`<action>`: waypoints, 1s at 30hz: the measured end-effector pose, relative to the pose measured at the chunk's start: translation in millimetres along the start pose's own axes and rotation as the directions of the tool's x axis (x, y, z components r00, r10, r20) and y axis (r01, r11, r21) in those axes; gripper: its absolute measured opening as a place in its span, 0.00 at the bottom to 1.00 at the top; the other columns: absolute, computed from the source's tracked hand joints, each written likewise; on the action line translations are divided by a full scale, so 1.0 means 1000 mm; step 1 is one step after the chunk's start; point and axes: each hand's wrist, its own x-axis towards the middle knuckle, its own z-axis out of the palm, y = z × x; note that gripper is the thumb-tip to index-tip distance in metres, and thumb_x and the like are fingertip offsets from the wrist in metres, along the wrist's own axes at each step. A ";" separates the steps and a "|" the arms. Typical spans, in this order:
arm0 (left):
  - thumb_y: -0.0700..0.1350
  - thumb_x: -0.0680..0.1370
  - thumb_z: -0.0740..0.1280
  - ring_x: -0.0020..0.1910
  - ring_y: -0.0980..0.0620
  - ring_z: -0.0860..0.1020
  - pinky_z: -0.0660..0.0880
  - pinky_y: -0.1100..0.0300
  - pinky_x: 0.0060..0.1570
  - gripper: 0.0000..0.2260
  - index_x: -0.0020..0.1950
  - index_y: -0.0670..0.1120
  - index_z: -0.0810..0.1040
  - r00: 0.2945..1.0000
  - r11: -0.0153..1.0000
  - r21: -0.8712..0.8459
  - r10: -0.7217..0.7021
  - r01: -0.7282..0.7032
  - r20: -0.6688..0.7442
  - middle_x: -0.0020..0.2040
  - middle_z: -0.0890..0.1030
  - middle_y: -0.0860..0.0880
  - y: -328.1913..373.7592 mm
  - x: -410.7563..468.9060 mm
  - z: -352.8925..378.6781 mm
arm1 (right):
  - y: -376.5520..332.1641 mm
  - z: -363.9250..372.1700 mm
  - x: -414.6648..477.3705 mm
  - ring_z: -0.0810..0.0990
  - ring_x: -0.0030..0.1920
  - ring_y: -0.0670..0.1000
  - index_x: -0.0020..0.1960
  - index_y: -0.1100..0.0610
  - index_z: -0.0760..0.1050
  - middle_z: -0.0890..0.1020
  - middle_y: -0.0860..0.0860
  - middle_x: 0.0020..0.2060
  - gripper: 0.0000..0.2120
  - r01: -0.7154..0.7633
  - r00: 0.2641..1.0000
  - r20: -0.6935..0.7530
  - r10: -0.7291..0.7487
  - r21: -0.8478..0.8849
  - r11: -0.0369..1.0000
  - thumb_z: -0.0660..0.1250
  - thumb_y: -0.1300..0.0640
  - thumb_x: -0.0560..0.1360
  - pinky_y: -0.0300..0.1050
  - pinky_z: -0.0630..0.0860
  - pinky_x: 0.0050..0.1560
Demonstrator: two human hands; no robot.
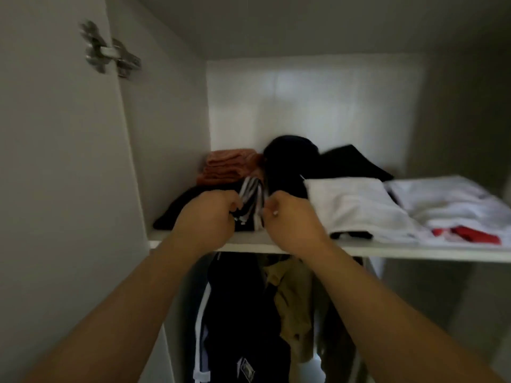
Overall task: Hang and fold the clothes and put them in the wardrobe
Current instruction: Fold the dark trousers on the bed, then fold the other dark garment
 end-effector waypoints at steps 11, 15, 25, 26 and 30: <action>0.45 0.76 0.70 0.41 0.54 0.80 0.79 0.54 0.46 0.03 0.49 0.53 0.81 0.812 0.756 -0.517 0.555 -0.401 0.182 0.40 0.82 0.57 0.170 -0.152 0.093 | 0.017 -0.054 -0.299 0.79 0.38 0.57 0.37 0.57 0.74 0.79 0.52 0.33 0.18 -0.741 0.623 -0.421 0.659 -0.049 0.669 0.63 0.47 0.80 0.47 0.69 0.37; 0.45 0.76 0.71 0.39 0.55 0.79 0.77 0.59 0.41 0.03 0.49 0.53 0.80 0.623 0.584 -0.665 0.750 -0.465 0.223 0.37 0.79 0.59 0.248 -0.231 0.099 | -0.021 -0.083 -0.430 0.76 0.32 0.49 0.39 0.53 0.74 0.78 0.47 0.31 0.16 -0.911 0.382 -0.497 0.779 -0.061 0.408 0.62 0.46 0.81 0.42 0.70 0.30; 0.48 0.77 0.70 0.33 0.60 0.77 0.76 0.60 0.37 0.03 0.48 0.56 0.81 0.054 0.147 -0.886 0.989 -0.440 0.137 0.40 0.82 0.61 0.386 -0.505 0.011 | -0.219 -0.112 -0.727 0.79 0.36 0.51 0.43 0.52 0.75 0.79 0.46 0.34 0.15 -0.959 -0.285 -0.691 0.664 0.211 -0.191 0.61 0.42 0.80 0.46 0.77 0.37; 0.48 0.77 0.70 0.33 0.59 0.77 0.77 0.60 0.38 0.03 0.48 0.56 0.81 -0.008 0.103 -0.893 0.993 -0.438 0.118 0.40 0.82 0.60 0.395 -0.538 -0.001 | -0.242 -0.110 -0.757 0.79 0.38 0.53 0.42 0.53 0.74 0.79 0.47 0.35 0.16 -0.940 -0.342 -0.690 0.638 0.247 -0.237 0.61 0.42 0.79 0.46 0.76 0.37; 0.50 0.77 0.69 0.33 0.61 0.76 0.74 0.63 0.36 0.02 0.47 0.56 0.81 -0.203 -0.009 -0.917 0.976 -0.399 0.079 0.39 0.82 0.60 0.422 -0.674 -0.056 | -0.340 -0.104 -0.874 0.79 0.39 0.53 0.39 0.52 0.72 0.79 0.48 0.36 0.17 -0.847 -0.530 -0.647 0.548 0.369 -0.383 0.61 0.41 0.80 0.45 0.74 0.37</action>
